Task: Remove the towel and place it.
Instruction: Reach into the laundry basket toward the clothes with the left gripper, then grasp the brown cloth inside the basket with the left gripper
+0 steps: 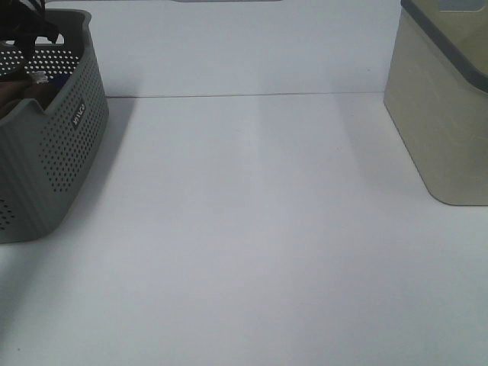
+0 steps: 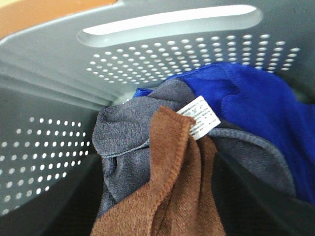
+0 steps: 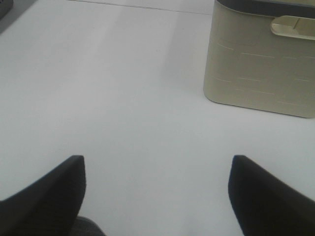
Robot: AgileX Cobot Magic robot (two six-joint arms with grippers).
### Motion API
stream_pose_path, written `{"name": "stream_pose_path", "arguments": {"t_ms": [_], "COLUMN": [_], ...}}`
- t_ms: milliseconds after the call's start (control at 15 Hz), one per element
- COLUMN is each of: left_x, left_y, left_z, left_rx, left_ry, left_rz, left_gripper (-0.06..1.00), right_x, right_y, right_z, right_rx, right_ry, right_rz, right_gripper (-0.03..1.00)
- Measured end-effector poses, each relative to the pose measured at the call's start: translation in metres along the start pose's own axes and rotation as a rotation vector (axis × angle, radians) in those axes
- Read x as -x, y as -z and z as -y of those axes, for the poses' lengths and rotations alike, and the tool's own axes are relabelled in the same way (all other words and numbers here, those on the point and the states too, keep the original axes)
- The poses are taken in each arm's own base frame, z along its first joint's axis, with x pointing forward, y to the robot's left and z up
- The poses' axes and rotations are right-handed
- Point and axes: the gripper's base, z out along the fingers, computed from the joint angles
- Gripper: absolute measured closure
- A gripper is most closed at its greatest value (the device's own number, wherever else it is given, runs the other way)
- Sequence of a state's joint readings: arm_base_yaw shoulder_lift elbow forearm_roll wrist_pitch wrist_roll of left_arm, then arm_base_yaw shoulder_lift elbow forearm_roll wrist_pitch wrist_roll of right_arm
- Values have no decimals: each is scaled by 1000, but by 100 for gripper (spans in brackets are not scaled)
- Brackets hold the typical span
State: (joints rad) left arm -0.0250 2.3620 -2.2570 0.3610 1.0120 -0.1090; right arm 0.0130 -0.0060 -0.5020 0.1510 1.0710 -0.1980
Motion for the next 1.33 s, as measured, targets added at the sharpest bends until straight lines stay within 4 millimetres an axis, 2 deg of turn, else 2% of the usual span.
{"name": "stream_pose_path", "arguments": {"t_ms": [333, 867, 1267, 1333], "left_x": [-6, -9, -9, -9], "left_y": [-27, -41, -41, -41], "left_z": [5, -5, -4, -3], "left_rx": [-12, -5, -12, -19], "left_ry": [-4, 14, 15, 21], "left_rz": [-7, -3, 0, -1], "left_gripper": [33, 40, 66, 80], "right_x": [0, 0, 0, 0], "right_y": [0, 0, 0, 0], "right_z": [0, 0, 0, 0], "right_rx": [0, -1, -1, -1], "right_ry": [0, 0, 0, 0], "right_rz": [0, 0, 0, 0], "right_gripper": [21, 21, 21, 21]}}
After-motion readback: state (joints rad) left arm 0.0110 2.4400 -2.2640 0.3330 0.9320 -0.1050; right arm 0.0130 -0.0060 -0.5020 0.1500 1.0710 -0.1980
